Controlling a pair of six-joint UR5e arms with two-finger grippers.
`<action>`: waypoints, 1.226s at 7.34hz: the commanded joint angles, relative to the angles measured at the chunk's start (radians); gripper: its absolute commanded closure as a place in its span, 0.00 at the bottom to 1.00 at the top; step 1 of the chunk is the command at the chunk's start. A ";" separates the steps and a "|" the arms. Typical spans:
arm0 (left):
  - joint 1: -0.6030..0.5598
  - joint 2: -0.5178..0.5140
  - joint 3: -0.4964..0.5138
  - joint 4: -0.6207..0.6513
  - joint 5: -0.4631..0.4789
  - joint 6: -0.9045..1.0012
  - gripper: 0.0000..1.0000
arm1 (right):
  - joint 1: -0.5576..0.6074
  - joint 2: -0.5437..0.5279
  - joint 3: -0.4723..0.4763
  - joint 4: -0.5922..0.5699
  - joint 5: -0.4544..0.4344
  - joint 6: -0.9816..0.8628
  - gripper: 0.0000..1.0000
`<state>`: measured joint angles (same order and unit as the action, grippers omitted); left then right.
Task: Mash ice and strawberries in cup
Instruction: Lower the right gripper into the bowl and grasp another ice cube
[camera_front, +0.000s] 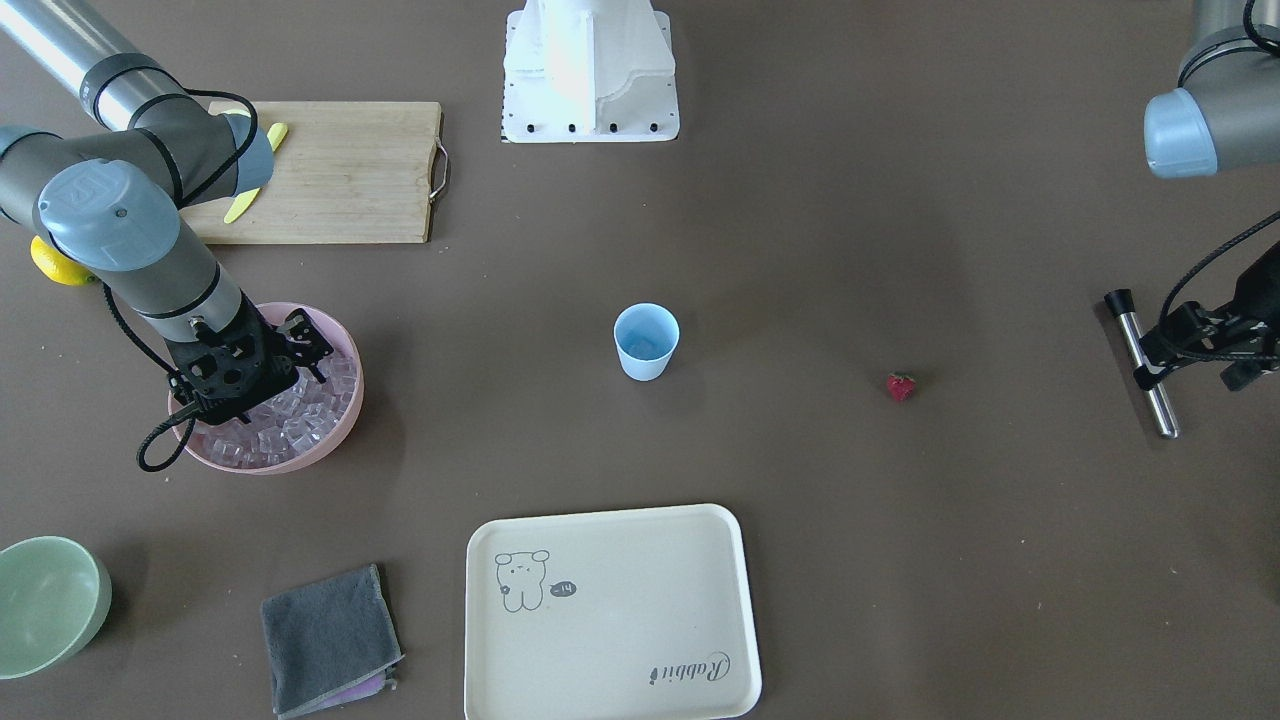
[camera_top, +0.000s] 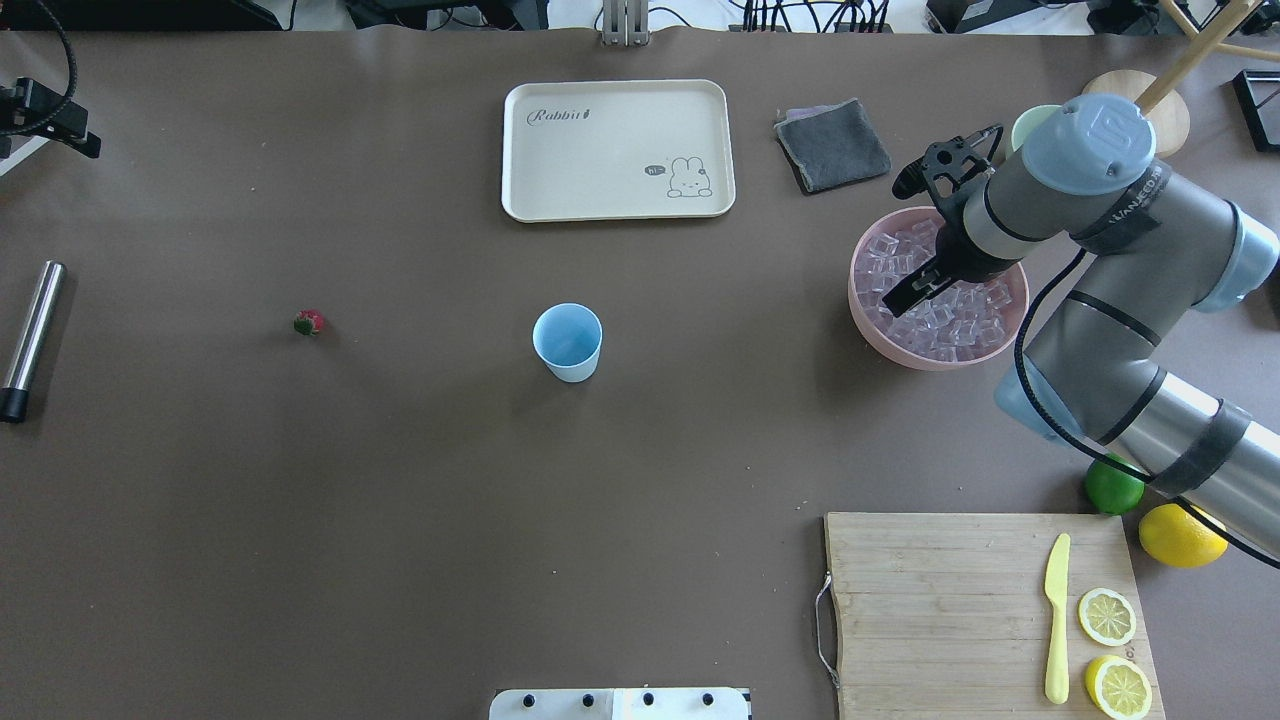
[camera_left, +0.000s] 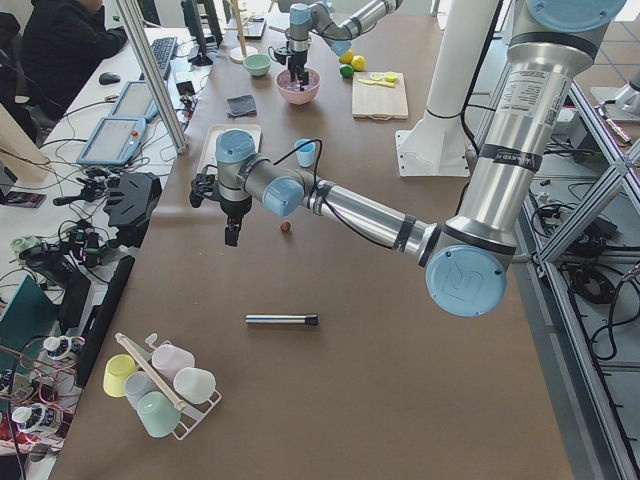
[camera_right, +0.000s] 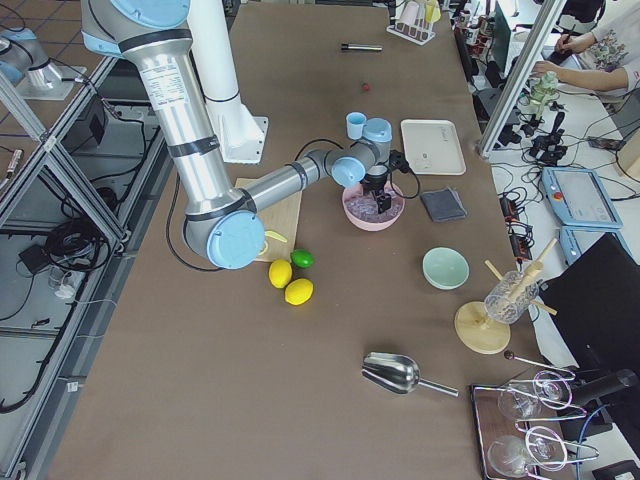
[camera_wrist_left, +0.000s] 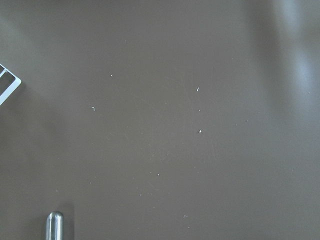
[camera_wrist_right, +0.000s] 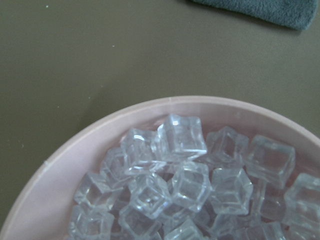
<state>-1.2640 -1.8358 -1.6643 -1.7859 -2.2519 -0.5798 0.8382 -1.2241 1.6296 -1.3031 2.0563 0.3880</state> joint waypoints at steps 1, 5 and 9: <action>0.000 0.001 0.005 -0.007 0.000 0.000 0.02 | -0.002 -0.002 -0.001 -0.001 -0.001 0.005 0.18; 0.003 0.015 0.008 -0.036 0.000 -0.002 0.02 | 0.001 -0.018 0.007 0.001 -0.004 0.008 0.60; 0.003 0.041 0.012 -0.067 0.000 0.000 0.02 | 0.013 -0.003 0.117 -0.170 0.001 0.009 0.81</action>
<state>-1.2610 -1.8008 -1.6536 -1.8470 -2.2519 -0.5809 0.8509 -1.2379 1.6817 -1.3602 2.0569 0.3972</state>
